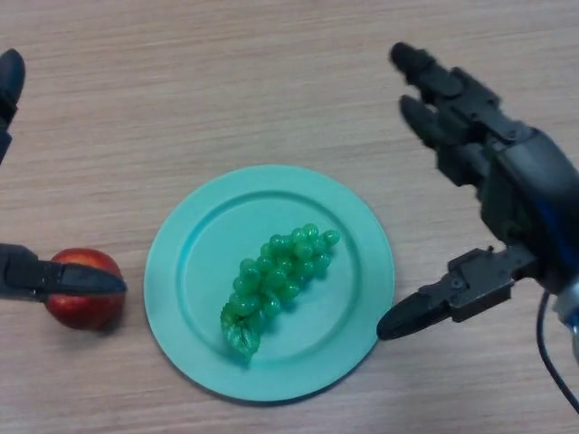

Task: Pick up the green grapes and place it on the plate

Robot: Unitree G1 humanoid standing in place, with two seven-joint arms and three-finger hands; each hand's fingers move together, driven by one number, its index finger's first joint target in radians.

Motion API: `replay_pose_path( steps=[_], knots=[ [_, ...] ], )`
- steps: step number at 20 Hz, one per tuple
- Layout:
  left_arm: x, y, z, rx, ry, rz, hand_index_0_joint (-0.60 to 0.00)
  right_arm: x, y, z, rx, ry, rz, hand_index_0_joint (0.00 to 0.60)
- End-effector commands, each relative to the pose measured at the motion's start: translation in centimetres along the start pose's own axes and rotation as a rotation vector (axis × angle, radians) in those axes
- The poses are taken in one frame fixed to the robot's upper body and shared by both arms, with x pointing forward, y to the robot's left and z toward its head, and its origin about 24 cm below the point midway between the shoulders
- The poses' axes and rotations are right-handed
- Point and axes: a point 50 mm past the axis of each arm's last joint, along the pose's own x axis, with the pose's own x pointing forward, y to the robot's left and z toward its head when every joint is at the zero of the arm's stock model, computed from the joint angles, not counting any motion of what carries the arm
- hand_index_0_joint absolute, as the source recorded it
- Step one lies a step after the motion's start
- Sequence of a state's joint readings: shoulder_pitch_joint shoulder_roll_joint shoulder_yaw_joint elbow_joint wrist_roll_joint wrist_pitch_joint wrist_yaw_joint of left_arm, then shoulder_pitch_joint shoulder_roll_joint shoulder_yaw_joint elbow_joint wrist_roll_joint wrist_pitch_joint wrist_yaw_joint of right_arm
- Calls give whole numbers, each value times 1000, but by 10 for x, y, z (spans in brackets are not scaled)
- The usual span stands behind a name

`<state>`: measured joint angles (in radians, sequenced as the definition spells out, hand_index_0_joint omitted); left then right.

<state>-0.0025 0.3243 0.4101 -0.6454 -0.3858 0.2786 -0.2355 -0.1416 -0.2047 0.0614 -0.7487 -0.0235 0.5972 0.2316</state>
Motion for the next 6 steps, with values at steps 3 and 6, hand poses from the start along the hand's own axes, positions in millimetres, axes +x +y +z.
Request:
replay_pose_path(
  steps=[3,6],
  knots=[
    [-5,0,30,80,-169,-15,0,-12,-10,42,-6,-288,-123,0],
    [-8,-3,30,94,-166,-8,0,-13,-13,50,6,-325,-148,0]
  ],
)
